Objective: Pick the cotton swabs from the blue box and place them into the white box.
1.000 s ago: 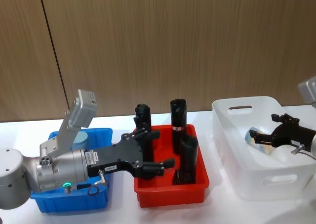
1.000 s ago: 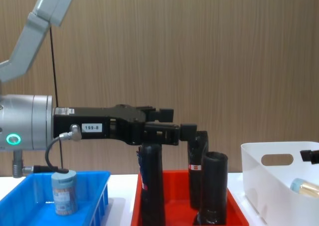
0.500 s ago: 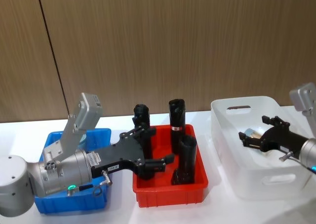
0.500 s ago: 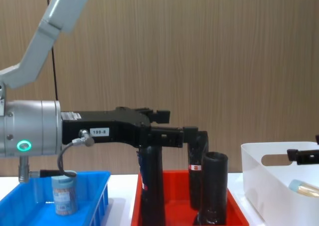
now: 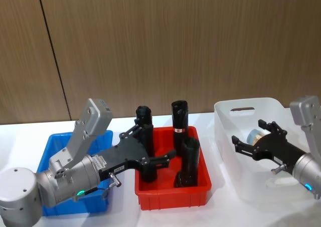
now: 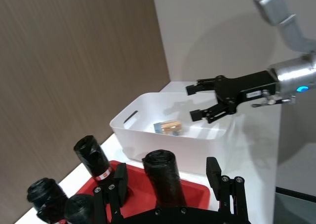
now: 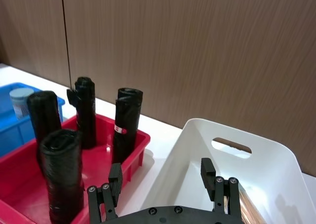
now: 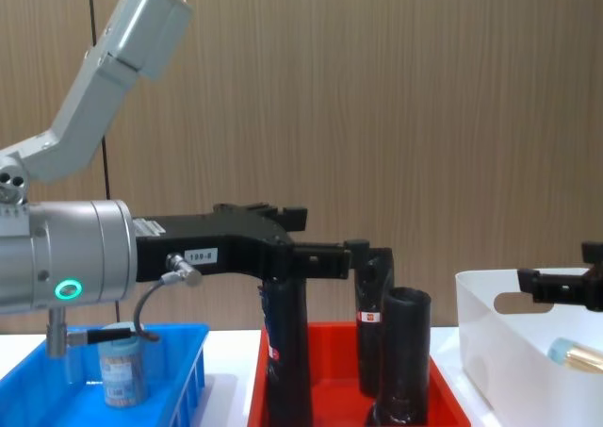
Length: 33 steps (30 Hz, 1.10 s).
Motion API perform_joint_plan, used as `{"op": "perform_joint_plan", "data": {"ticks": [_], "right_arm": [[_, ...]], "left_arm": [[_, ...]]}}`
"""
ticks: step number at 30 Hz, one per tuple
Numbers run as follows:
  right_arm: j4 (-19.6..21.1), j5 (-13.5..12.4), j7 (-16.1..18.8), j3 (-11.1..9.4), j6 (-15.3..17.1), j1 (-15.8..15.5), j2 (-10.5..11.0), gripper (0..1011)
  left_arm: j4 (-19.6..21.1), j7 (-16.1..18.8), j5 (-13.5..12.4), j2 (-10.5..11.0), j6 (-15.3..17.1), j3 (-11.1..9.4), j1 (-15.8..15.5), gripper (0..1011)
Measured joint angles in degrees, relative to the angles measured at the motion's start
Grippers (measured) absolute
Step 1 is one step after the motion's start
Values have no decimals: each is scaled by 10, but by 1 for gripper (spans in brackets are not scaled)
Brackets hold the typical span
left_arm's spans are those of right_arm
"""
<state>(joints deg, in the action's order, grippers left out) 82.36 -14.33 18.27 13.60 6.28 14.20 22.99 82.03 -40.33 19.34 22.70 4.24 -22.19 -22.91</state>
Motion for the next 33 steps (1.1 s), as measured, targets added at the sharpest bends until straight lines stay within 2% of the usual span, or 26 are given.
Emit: {"op": "perform_joint_plan", "data": {"ticks": [23,33], "right_arm": [[164,-19,-125,-6,-38,-130,-32,1002],[188,-22,-145,-7,-44,-150,-37,1002]], "left_arm": [[50,177,-35,-4,-16,-17,42,1004],[71,252,-50,-5,-22,-25,59,1004]]}}
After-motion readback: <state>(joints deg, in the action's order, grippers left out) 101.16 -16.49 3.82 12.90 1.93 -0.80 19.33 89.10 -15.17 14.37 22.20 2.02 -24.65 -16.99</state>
